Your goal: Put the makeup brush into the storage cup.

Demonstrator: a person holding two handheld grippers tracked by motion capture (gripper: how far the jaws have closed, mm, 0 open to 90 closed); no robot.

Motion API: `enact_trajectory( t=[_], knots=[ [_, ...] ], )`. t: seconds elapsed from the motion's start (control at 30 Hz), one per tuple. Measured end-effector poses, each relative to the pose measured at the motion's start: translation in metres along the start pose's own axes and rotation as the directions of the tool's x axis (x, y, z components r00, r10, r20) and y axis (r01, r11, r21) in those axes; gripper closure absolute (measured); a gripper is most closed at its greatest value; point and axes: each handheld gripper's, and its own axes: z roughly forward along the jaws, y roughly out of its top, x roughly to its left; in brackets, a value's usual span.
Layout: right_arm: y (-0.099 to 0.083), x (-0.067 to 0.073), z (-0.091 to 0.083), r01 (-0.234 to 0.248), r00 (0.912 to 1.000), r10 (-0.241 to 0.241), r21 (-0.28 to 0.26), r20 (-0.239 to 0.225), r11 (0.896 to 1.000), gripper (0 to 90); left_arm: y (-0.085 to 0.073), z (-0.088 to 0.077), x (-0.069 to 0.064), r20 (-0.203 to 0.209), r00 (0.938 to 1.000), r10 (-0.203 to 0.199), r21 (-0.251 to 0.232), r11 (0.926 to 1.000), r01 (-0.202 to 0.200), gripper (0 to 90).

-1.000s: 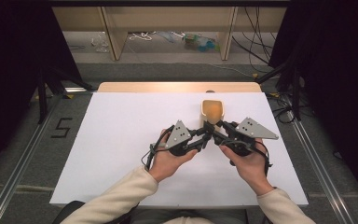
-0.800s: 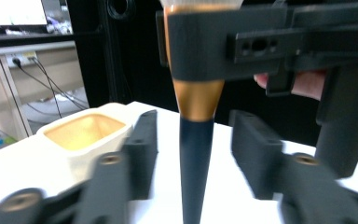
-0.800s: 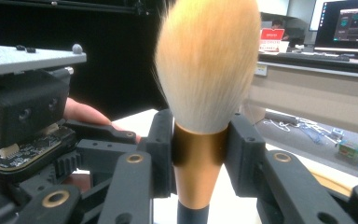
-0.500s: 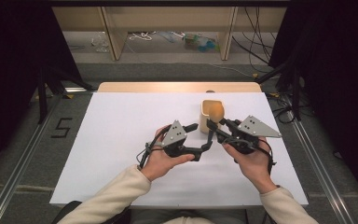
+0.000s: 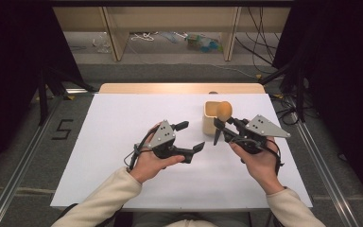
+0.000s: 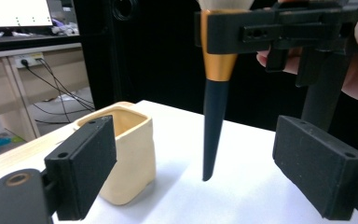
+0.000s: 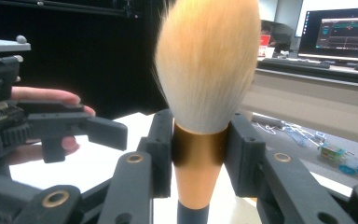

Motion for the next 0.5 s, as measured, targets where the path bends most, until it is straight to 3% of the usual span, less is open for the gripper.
enact_trajectory(
  t=[0.47,0.5],
  knots=[
    [0.0,-0.003,-0.001,-0.012,0.9999,0.012,0.013,0.012,1.0,66.8,0.004,-0.037,0.019,-0.06,0.9982,0.001,-0.035,0.9994,-0.004,13.4],
    [0.001,-0.004,-0.001,0.003,0.9999,-0.003,0.007,0.015,1.0,66.7,0.004,-0.04,0.021,-0.063,0.998,0.005,-0.037,0.9993,-0.007,13.3]
  ],
)
